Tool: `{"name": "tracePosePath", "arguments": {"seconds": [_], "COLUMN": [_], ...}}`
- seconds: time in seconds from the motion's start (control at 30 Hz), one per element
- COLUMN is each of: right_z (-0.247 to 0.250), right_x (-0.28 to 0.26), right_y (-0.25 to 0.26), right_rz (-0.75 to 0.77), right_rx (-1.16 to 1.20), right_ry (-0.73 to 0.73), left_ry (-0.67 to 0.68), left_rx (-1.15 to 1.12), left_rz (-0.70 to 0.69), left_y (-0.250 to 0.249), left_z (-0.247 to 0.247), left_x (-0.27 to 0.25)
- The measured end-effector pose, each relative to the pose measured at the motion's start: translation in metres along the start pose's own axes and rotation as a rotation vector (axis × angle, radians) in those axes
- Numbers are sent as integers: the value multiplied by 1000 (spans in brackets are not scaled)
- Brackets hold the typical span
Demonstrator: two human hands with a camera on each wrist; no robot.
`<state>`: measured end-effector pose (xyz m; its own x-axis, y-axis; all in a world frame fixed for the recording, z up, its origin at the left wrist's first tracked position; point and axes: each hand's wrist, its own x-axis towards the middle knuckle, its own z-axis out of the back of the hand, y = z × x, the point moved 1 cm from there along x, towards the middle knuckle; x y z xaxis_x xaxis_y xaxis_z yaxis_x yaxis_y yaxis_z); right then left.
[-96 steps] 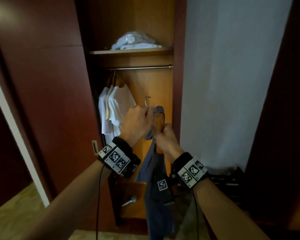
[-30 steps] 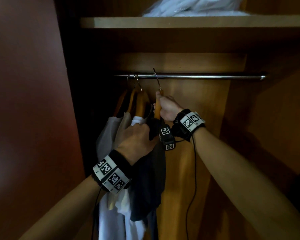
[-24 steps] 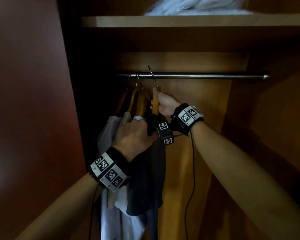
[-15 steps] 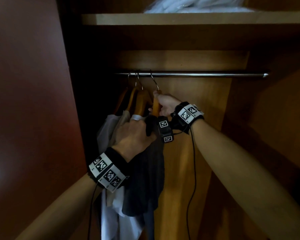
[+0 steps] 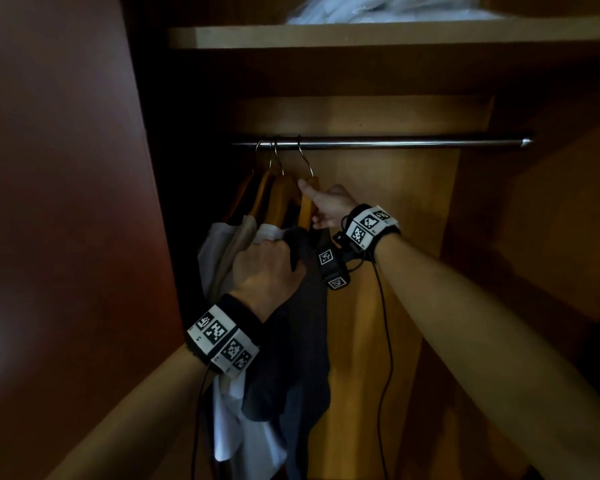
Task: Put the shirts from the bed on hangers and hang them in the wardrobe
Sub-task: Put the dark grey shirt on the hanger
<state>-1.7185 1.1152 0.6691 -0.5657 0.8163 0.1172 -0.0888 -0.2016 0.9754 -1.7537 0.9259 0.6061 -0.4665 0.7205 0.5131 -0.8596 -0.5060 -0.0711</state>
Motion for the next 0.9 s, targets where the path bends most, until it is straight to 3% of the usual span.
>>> {"name": "tracePosePath", "arguments": {"seconds": [0.23,0.43,0.6,0.7,0.77,0.8,0.9], "right_z": [-8,-11,-13,3,14,19,24], "right_x": [0,-18,-59,-90,-108,-118,-163], "right_y": [-6,-23,-60,-89,-100,-103,-105], "right_rz": [59,88,356,506,431,294,-153], "right_rx": [-45,-59,-412,-446,-501,-549,-743], "right_ry": [-98,-104,-222,-329,-257,-156,363], "left_ry": [42,34,60,49,35,28,-13], "left_rx": [116,62,7,-9,-22,-24,-56], "left_rz": [-24,-108,-121,-118,-115,-112,-107], "left_y": [-3,2,-5,-6,-4,-4,-1], "left_z": [5,0,-9,-7,-4,0,10], "left_x": [1,0,-3,-5,-13,-21,-47]}}
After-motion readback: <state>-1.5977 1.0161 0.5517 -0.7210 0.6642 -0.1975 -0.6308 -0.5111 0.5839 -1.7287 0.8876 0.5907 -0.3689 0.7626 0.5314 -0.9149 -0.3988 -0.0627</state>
